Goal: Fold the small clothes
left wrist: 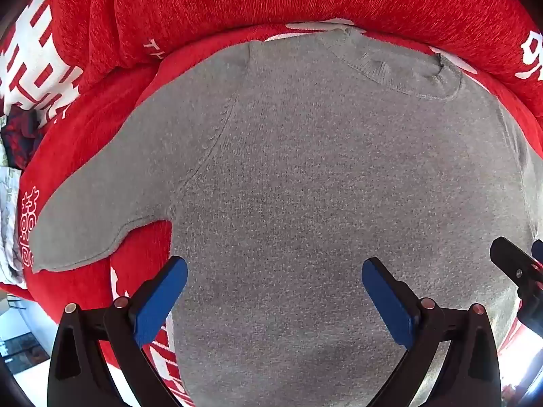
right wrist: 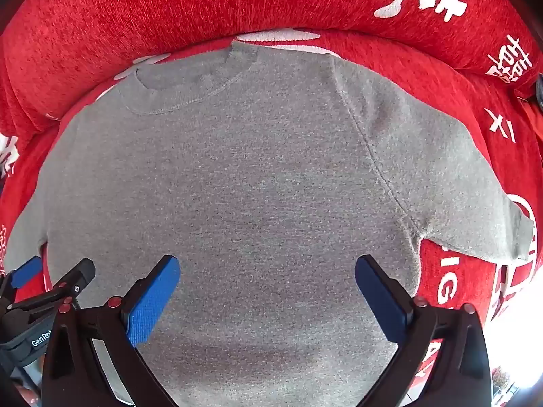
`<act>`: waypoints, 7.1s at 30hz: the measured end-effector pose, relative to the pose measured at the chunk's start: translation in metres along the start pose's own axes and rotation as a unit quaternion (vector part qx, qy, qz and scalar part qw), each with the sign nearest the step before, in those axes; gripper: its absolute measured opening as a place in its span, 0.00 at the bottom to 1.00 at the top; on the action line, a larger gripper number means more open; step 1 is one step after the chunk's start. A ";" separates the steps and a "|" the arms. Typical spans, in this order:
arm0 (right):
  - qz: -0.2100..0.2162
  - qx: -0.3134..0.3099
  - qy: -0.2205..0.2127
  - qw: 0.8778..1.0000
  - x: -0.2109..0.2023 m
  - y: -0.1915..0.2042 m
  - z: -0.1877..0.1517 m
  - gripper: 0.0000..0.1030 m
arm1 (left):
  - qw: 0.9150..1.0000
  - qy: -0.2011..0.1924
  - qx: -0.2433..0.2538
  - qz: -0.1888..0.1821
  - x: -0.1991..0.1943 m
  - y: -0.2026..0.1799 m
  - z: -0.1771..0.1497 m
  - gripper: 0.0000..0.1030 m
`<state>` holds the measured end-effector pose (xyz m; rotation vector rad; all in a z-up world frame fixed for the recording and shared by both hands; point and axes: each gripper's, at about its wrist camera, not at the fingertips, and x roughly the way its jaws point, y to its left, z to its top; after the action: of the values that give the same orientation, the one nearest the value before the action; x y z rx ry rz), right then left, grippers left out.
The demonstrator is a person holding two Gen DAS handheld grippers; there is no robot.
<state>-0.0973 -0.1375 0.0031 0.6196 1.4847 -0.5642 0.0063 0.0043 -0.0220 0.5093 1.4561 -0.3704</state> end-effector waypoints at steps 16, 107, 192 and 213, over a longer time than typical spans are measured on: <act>-0.001 0.001 -0.001 1.000 0.004 0.005 -0.012 1.00 | 1.000 -0.004 0.011 0.020 0.005 0.007 -0.003 1.00; 0.100 -0.158 -0.013 0.982 -0.023 0.201 -0.036 1.00 | 0.855 -0.168 -0.432 -0.233 0.077 0.374 -0.077 1.00; 0.235 0.300 -0.122 0.916 -0.026 -0.117 -0.012 0.75 | 0.984 -0.090 -0.044 -0.149 0.030 0.129 0.112 0.16; 0.197 0.340 -0.091 0.915 -0.035 -0.132 -0.054 0.20 | 0.985 -0.107 -0.059 -0.121 0.023 0.193 0.098 0.10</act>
<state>-0.2278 -0.1975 0.0346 1.3367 0.9238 -0.7972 0.1935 0.1156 -0.0207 0.1901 1.3238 -0.5115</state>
